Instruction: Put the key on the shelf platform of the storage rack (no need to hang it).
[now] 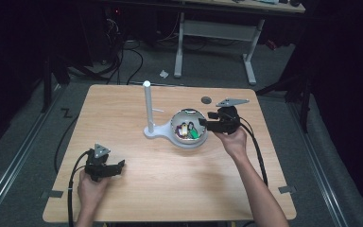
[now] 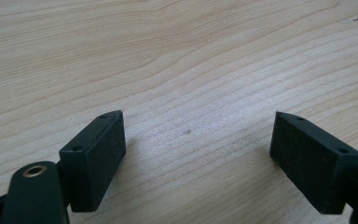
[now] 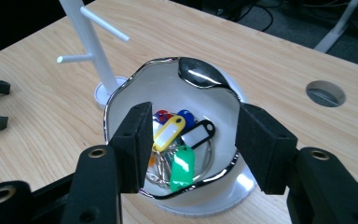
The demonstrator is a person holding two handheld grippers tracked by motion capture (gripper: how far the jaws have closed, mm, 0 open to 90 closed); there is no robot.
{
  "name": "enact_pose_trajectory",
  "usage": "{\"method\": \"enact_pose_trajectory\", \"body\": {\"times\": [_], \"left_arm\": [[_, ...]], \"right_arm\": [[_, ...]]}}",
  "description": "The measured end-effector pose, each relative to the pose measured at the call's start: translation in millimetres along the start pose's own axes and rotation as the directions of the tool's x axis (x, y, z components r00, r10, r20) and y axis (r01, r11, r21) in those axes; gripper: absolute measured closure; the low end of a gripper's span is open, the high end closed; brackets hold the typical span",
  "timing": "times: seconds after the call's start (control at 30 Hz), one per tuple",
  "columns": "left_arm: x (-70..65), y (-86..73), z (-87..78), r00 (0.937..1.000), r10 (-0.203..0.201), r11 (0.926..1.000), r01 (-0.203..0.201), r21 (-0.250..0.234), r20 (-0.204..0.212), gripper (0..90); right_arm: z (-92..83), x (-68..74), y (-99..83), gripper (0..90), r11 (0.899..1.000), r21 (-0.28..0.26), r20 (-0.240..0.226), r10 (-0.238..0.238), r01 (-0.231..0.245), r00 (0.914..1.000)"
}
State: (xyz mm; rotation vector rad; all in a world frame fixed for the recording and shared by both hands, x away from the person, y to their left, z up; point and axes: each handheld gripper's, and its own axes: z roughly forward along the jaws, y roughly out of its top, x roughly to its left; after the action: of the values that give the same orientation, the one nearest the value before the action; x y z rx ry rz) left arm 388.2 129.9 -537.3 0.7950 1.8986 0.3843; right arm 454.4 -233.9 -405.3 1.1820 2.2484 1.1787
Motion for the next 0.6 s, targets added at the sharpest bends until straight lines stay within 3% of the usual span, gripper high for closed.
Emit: {"method": "enact_pose_trajectory", "body": {"times": [0.6], "left_arm": [[0.0,0.0,0.0,1.0000,0.000,1.0000,0.000,0.000,0.000,18.4]], "right_arm": [[-51.1,-12.5,-5.5,47.8,0.995,-0.087,0.018,0.043,-0.041,0.9989]]}}
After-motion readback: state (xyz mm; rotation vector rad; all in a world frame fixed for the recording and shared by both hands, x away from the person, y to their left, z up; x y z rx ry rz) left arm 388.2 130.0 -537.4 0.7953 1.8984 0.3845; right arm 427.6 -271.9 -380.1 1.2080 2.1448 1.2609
